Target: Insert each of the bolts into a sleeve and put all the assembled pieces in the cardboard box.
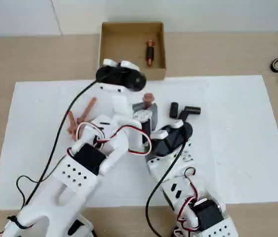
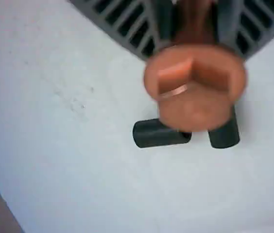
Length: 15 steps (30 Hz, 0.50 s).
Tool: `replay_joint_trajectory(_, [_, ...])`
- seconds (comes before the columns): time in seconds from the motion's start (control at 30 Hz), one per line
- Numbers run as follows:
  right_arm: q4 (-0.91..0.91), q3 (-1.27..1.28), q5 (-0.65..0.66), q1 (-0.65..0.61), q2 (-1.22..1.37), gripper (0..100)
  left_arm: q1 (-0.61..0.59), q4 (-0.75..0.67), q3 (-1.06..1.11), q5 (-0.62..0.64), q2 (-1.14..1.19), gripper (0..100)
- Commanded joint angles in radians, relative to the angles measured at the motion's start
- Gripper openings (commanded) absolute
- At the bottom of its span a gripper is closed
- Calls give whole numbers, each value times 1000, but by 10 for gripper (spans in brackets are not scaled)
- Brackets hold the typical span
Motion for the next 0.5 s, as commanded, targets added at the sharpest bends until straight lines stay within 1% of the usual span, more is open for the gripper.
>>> replay_joint_trajectory(0.0, [-25, -6, -12, -8, -16, 3, 0, -14, -5, 60, -41, 6])
replay_joint_trajectory(0.47, [-25, -6, -12, -8, -18, 3, 3, -8, 44, 100, -43, 6])
